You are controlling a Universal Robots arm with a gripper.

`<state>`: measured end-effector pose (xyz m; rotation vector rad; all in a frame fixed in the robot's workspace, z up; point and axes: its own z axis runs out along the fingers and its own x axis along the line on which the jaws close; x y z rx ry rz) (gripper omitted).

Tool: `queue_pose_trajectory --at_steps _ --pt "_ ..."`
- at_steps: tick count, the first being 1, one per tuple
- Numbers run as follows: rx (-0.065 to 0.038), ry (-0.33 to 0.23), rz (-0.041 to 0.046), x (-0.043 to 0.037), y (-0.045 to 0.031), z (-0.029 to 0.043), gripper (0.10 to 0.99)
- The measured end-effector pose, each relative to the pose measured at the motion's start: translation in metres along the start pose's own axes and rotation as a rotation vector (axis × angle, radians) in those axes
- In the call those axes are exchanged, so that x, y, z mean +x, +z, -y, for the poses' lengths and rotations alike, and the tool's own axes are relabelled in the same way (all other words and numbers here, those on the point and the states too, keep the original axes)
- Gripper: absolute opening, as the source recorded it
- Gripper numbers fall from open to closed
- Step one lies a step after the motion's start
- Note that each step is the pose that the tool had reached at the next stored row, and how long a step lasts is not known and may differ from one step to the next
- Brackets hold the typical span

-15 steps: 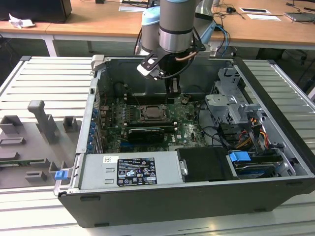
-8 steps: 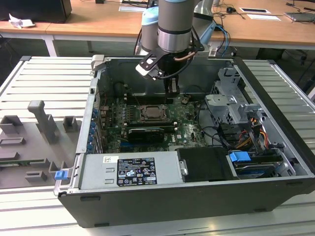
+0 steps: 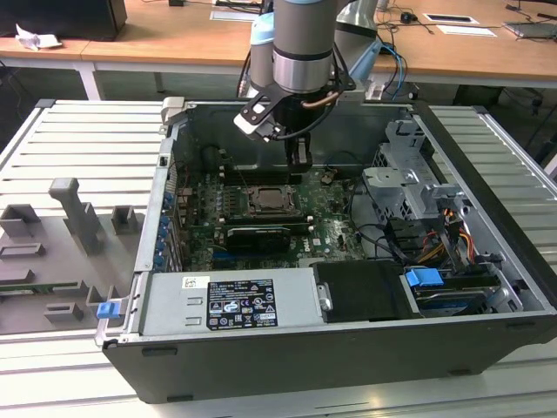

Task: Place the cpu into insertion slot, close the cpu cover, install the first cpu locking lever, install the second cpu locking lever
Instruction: 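Close the cpu cover, then install the first cpu locking lever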

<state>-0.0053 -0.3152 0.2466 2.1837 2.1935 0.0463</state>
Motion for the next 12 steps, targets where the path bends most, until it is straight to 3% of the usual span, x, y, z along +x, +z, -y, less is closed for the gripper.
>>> queue_pose_trajectory --at_steps 9,12 --pt "0.000 0.000 0.0000 0.0000 -0.0003 0.0065 0.106" --pt "0.000 0.000 0.0000 0.0001 -0.0006 0.0129 0.106"
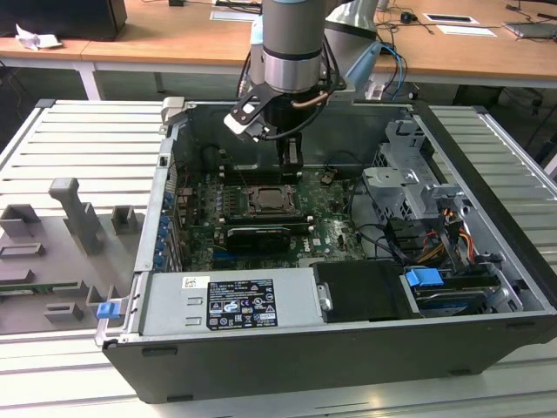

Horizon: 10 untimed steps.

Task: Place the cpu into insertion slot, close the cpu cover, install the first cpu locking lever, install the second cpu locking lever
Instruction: 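Install the first cpu locking lever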

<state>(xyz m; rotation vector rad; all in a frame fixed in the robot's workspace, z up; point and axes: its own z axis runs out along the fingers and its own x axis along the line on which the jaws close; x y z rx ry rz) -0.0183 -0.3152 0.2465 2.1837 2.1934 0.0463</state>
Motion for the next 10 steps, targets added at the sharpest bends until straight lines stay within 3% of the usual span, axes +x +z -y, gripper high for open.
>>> queue_pose_trajectory --at_steps 10 --pt "0.000 0.000 -0.0003 -0.0001 -0.0049 0.0007 0.106"
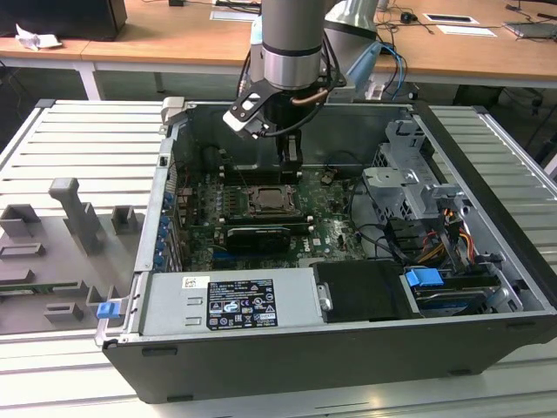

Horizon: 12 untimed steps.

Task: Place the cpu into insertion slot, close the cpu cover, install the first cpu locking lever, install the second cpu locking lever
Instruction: 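Install the first cpu locking lever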

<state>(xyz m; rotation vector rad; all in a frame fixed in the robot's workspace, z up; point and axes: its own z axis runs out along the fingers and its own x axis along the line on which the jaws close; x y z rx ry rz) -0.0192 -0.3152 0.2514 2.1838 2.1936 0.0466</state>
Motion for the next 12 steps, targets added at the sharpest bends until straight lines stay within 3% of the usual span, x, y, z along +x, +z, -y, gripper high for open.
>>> queue_pose_trajectory --at_steps 12 --pt "0.000 0.000 -0.0005 0.0000 -0.0007 0.0000 0.106"
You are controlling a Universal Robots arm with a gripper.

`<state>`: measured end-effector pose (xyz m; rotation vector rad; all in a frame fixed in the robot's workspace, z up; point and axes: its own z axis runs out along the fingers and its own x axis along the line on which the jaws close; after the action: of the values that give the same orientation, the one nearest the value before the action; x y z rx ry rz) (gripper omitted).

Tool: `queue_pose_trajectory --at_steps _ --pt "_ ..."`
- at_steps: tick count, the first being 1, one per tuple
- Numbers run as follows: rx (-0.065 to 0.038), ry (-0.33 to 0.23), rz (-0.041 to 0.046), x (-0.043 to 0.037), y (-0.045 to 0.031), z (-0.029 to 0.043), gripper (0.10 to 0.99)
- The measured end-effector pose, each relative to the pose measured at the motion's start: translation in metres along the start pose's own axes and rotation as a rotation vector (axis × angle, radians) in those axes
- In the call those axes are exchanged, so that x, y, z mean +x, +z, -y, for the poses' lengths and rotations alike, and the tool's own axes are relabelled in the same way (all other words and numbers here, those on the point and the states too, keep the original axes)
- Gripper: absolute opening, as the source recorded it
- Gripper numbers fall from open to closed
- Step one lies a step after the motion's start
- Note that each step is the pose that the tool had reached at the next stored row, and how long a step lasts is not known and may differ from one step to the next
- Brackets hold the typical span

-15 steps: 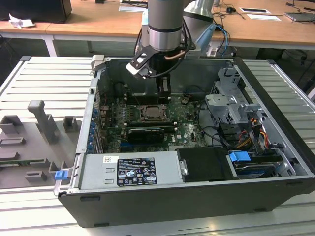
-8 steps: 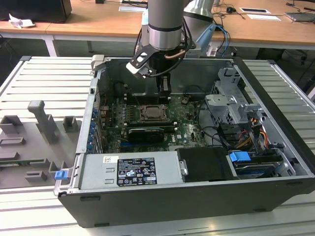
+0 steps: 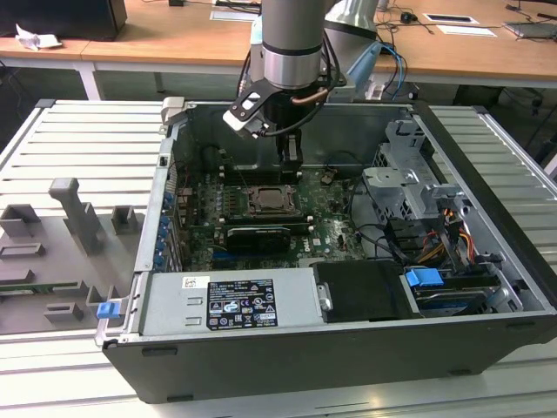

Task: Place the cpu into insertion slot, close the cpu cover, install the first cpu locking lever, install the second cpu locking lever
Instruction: 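Install the first cpu locking lever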

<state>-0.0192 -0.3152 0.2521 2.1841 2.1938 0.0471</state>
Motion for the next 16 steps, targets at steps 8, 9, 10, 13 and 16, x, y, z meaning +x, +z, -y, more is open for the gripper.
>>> queue_pose_trajectory --at_steps 8,9,10,13,16 --pt "0.000 0.000 0.0000 0.0000 -0.0015 -0.0001 0.106" --pt "0.000 0.000 0.0001 0.0000 -0.0020 -0.0001 0.106" --pt "0.000 0.000 0.0002 0.0000 -0.0025 -0.0001 0.106" --pt "0.000 0.000 0.0001 0.0000 -0.0040 -0.0002 0.106" --pt "0.000 0.000 0.0000 -0.0001 -0.0068 -0.0004 0.106"
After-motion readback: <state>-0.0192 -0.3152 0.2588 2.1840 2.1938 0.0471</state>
